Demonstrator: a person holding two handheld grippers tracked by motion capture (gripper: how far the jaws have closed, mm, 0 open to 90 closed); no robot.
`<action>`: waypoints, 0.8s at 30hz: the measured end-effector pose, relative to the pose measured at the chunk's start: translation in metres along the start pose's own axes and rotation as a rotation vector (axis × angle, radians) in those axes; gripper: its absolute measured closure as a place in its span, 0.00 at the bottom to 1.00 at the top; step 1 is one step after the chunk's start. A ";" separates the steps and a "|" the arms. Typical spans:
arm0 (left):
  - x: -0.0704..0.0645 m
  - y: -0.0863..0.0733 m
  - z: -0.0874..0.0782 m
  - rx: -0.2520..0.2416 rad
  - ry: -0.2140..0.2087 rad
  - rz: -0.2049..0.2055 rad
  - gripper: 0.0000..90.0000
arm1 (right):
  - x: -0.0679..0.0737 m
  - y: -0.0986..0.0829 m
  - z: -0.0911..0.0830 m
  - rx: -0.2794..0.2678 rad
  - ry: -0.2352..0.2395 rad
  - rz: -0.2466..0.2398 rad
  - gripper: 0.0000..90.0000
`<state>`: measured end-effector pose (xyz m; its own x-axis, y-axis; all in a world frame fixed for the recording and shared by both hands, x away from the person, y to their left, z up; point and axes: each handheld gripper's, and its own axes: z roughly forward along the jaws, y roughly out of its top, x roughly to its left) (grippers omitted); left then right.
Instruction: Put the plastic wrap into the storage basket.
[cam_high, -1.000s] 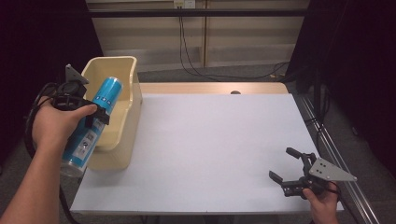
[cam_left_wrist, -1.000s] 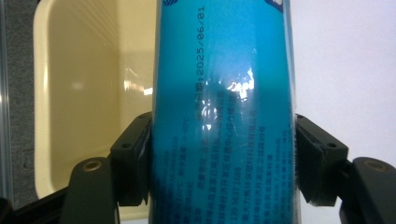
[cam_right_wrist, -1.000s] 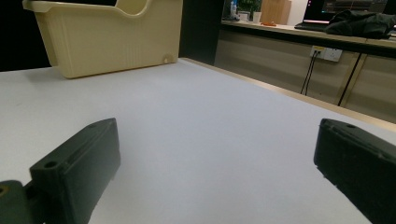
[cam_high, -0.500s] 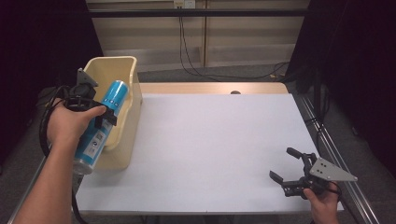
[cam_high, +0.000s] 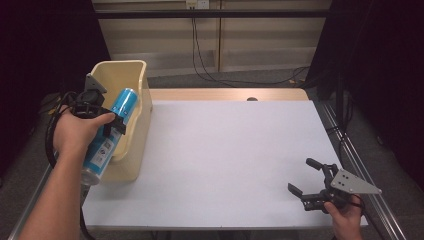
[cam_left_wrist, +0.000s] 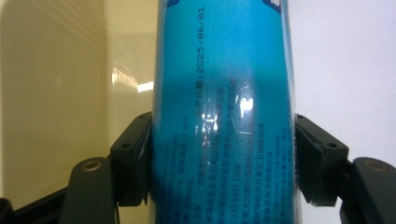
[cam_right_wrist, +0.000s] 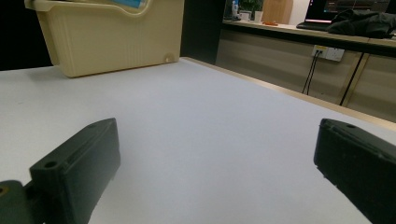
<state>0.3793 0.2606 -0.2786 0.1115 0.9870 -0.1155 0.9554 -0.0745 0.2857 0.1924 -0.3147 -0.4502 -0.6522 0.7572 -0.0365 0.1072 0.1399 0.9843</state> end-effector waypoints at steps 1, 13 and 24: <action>0.000 0.000 0.000 0.000 0.000 0.000 0.36 | 0.000 0.000 0.000 0.000 0.000 0.001 0.00; 0.001 0.001 0.005 0.021 0.016 0.006 0.36 | 0.001 0.000 0.000 0.001 0.002 -0.001 0.00; 0.002 0.004 0.011 0.028 0.003 -0.018 0.35 | 0.000 0.000 0.000 0.003 0.003 -0.003 0.00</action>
<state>0.3859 0.2606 -0.2883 0.0933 0.9887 -0.1171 0.9644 -0.0605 0.2573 0.1924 -0.3142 -0.4505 -0.6545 0.7551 -0.0389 0.1073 0.1436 0.9838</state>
